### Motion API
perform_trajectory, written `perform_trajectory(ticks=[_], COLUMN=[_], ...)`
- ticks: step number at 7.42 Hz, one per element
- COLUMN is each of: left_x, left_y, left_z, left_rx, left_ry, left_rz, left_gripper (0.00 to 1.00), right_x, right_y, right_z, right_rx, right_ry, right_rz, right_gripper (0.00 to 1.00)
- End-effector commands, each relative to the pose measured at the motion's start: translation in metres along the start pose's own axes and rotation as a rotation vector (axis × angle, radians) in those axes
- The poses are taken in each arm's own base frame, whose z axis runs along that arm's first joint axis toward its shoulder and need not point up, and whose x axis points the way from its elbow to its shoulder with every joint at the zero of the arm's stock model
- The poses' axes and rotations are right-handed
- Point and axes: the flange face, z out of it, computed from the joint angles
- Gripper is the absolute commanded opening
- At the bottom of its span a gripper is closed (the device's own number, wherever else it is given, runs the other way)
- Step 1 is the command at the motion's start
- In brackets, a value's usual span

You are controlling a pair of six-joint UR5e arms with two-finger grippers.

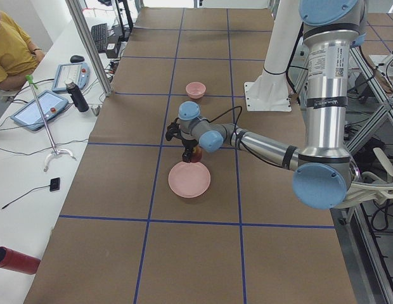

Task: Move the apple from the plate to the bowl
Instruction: 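Close the left gripper on the apple and lift it, then carry the apple with the left gripper over the pink bowl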

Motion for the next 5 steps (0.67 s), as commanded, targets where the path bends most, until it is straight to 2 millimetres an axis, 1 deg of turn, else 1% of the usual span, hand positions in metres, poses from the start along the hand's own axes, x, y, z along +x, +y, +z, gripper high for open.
perform_trajectory(ticks=[1, 2, 3, 4, 5], left_x=[0.11, 0.184, 0.258, 0.318, 0.376], left_y=[-0.073, -0.09, -0.097, -0.11, -0.118], left_z=[-0.058, -0.068, -0.06, -0.043, -0.03], left_rx=[0.017, -0.019, -0.026, -0.014, -0.013], left_ry=[-0.047, -0.036, -0.043, -0.055, -0.059], left_rz=[-0.103, -0.134, -0.193, -0.253, -0.289], left_gripper=[0.0, 0.0, 0.0, 0.0, 0.0], right_x=[0.0, 0.0, 0.001, 0.002, 0.001], right_y=[0.002, 0.003, 0.004, 0.005, 0.005], right_z=[0.001, 0.002, 0.002, 0.003, 0.003], right_rx=[-0.001, -0.004, -0.004, -0.005, -0.005], right_ry=[-0.01, -0.011, -0.011, -0.01, -0.011], right_rz=[0.004, 0.004, 0.002, 0.004, 0.007], right_gripper=[1.0, 1.0, 1.0, 1.0, 1.0])
